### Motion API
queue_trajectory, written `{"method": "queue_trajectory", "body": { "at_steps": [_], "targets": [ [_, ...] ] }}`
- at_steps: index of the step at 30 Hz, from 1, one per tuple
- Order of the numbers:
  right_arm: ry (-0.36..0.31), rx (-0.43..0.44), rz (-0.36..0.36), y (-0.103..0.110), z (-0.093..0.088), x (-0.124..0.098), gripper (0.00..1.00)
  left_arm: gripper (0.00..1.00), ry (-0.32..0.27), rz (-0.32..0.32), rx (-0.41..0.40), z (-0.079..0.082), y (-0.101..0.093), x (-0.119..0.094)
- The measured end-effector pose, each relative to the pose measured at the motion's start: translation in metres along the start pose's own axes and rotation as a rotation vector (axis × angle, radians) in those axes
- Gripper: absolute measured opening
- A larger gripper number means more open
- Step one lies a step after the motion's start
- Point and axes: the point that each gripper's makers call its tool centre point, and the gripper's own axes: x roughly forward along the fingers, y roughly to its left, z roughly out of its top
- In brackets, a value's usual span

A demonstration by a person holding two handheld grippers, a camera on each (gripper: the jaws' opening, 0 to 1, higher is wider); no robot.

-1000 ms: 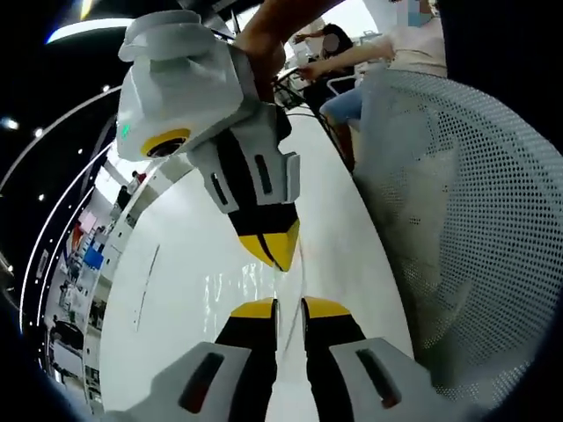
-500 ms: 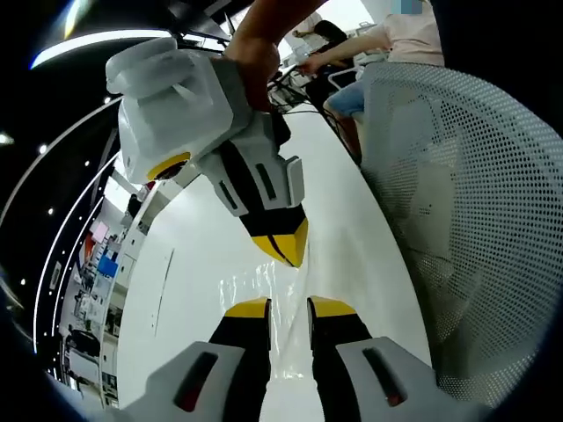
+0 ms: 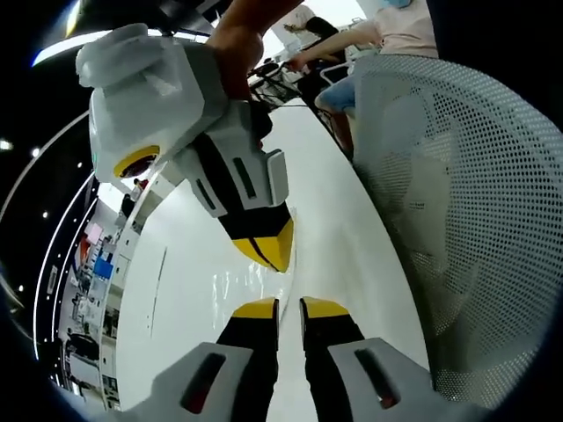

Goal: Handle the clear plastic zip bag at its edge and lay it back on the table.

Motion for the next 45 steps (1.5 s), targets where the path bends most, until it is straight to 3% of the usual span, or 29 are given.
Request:
{"method": "queue_trajectory", "body": {
  "at_steps": [17, 33, 39, 45],
  "targets": [
    [-0.119, -0.131, -0.133, -0.028, 0.036, -0.025, 0.0, 0.0, 0.06, 0.05, -0.074, -0.012, 0.021, -0.003],
    [-0.286, -0.326, -0.42, -0.063, 0.077, -0.06, 0.0, 0.0, 0.087, 0.124, -0.146, -0.015, 0.055, -0.016],
    [-0.338, -0.335, -0.496, -0.072, 0.087, -0.073, 0.0, 0.0, 0.079, 0.135, -0.192, -0.013, 0.061, -0.018],
    [-0.348, -0.323, -0.539, -0.083, 0.092, -0.08, 0.0, 0.0, 0.064, 0.131, -0.249, -0.009, 0.066, -0.02]
  ]
}}
